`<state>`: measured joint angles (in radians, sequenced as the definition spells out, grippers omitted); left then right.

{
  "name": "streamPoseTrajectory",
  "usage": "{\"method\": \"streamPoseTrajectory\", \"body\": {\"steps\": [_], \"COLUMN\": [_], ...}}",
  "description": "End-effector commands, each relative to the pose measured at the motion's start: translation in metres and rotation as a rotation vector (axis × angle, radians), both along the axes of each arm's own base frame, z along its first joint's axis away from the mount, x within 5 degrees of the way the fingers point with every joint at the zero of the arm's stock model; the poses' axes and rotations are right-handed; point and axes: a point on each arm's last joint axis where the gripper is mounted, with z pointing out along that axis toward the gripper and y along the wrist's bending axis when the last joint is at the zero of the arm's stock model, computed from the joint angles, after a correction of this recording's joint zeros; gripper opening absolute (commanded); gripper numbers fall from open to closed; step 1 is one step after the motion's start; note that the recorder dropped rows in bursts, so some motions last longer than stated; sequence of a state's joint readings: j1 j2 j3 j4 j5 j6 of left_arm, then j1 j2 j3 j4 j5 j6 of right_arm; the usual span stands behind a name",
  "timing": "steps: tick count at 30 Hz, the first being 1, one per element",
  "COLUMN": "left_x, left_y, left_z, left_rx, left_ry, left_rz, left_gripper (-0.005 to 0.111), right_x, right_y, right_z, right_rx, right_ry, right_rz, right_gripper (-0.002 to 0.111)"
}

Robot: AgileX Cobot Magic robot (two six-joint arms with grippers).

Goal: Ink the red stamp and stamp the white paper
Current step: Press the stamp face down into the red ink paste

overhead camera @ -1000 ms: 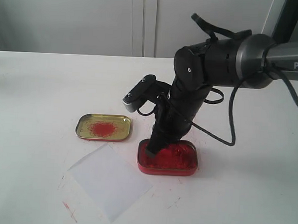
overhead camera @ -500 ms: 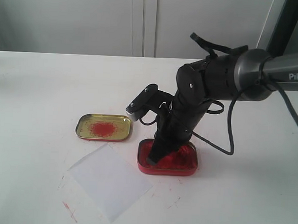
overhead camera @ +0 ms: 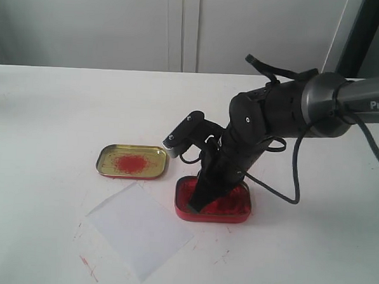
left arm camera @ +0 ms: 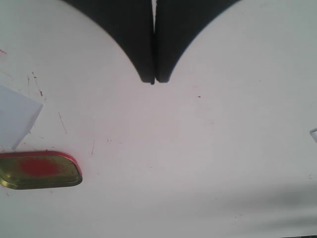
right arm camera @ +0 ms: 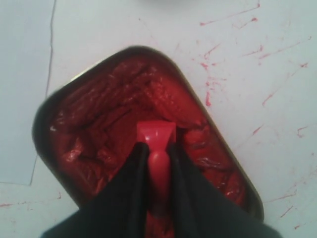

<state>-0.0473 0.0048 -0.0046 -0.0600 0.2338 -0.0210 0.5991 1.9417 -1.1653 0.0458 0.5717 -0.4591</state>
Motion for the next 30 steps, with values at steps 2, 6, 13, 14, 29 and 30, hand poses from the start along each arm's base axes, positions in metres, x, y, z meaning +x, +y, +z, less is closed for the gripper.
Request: {"method": "streamPoseTrajectory", "body": {"steps": [2,6,13,14,29,30], "left_x": [0.0,0.0,0.0,0.0,0.0,0.0], "left_y": [0.0,0.0,0.0,0.0,0.0,0.0], "left_z": [-0.001,-0.001,-0.001,-0.001,-0.001,-0.001], "left_rx": [-0.011,-0.011,-0.011,-0.011,-0.011,-0.011], "left_ry": [-0.001,-0.001,-0.001,-0.001,-0.001,-0.001], "left_rz": [0.004,0.004,0.004,0.004,0.004,0.004], "left_gripper": [0.0,0.0,0.0,0.0,0.0,0.0], "right_x": [-0.011,-0.011,-0.009,-0.007,0.001,0.002], "right_y": [-0.014,-0.014,-0.012,-0.011,-0.007,-0.008], "right_z": [-0.039,-0.039,-0.027,-0.02,0.056,0.057], "right_rx": [-0.107,-0.111,-0.087,-0.074,0.081,0.09], "right_ry": [0.142,0.14,0.103,0.084,-0.093,-0.092], "right_rz": [0.005,0.009,0.009,0.008,-0.077,-0.089], "right_gripper": [0.0,0.0,0.0,0.0,0.0,0.0]}}
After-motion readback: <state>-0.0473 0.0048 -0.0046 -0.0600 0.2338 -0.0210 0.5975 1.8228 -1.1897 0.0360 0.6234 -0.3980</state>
